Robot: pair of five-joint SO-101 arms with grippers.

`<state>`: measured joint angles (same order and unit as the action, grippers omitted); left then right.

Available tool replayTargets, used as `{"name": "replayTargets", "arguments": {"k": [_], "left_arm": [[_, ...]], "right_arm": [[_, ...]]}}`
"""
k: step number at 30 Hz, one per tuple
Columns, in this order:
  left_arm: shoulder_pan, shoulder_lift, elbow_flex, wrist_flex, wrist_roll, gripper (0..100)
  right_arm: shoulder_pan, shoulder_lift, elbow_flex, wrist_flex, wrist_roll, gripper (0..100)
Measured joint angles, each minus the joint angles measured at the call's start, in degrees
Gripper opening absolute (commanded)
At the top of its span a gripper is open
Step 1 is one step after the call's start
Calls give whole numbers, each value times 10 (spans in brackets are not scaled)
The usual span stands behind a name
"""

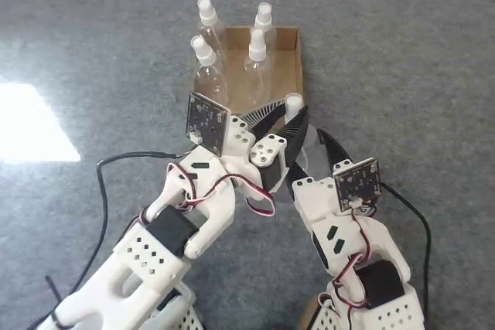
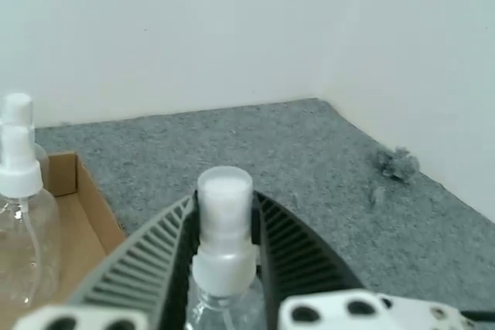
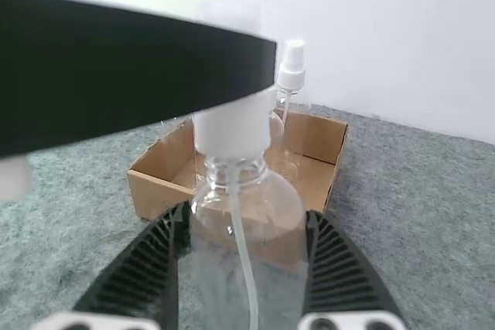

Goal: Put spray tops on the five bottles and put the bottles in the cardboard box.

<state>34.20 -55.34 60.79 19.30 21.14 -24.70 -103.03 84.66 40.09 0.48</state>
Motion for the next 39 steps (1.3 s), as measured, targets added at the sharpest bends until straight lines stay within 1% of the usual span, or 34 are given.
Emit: {"name": "replayTargets", "arguments": {"k": [2, 7, 10, 12, 14, 17, 22, 24, 28, 31, 35, 39], "left_arm": [[-9, 0, 0, 0, 3, 12], [-6, 0, 12, 0, 0, 12], [7, -4, 21, -3, -19, 13], [18, -2, 26, -6, -47, 38], [22, -7, 29, -6, -70, 90], [23, -7, 30, -6, -77, 148], [25, -12, 30, 14, -79, 160], [25, -12, 29, 21, -79, 183], [25, -12, 5, 62, -79, 231], [25, -12, -23, 105, -57, 245], [5, -4, -55, 157, -43, 246], [-28, -4, -79, 174, -40, 245]], "right_arm": [[-2, 0, 0, 0, 0, 7], [-4, 0, 0, 0, 1, 7], [-3, 0, 0, 0, 2, 7], [1, 0, 0, 0, 2, 7], [3, 0, 0, 1, 2, 7], [4, 0, 0, 1, 2, 7], [11, 1, 1, 1, 1, 7], [11, 1, 1, 1, 1, 7], [11, 1, 1, 1, 1, 7], [11, 1, 1, 1, 1, 7], [10, -1, -1, 0, 1, 7], [8, 0, -1, 0, 1, 7]]}}
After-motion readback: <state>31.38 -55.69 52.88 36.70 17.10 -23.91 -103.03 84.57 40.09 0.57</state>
